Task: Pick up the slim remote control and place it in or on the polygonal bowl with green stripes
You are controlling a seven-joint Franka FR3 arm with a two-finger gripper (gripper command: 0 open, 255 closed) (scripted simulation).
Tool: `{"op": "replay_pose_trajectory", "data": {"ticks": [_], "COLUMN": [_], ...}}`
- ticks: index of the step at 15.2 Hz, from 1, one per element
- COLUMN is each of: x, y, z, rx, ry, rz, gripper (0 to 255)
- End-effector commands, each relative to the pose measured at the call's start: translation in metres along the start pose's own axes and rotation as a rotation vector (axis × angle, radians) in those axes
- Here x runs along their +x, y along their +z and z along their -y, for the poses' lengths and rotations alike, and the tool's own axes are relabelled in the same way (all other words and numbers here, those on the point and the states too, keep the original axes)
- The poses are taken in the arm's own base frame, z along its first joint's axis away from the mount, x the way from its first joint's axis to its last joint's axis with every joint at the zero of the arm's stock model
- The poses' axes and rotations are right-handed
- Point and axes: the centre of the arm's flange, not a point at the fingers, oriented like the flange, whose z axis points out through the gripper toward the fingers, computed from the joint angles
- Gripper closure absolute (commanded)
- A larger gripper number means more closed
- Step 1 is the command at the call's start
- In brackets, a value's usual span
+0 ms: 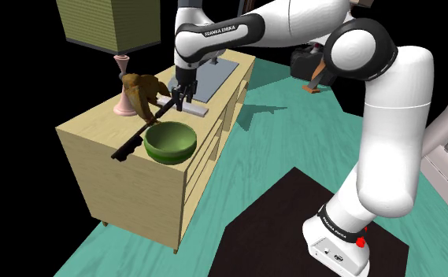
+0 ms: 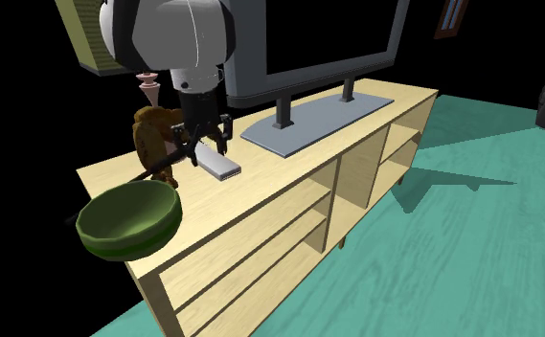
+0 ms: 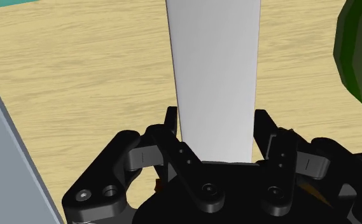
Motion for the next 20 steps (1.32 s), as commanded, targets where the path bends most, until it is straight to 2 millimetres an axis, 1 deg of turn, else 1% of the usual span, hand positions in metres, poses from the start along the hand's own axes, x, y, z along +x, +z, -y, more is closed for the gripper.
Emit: {"op": "replay_pose_trajectory", "data": {"ticks": [1,13,20], "x": [0.001,0.0,-0.038], "y": [-0.011,-0.073,-0.072], "z": [0.0,0.0,0.084], "rx": [0.0,0.0,0.0], "ry": [0.0,0.0,0.0], "rz": [0.0,0.0,0.0], "gripper": [255,255,255]}}
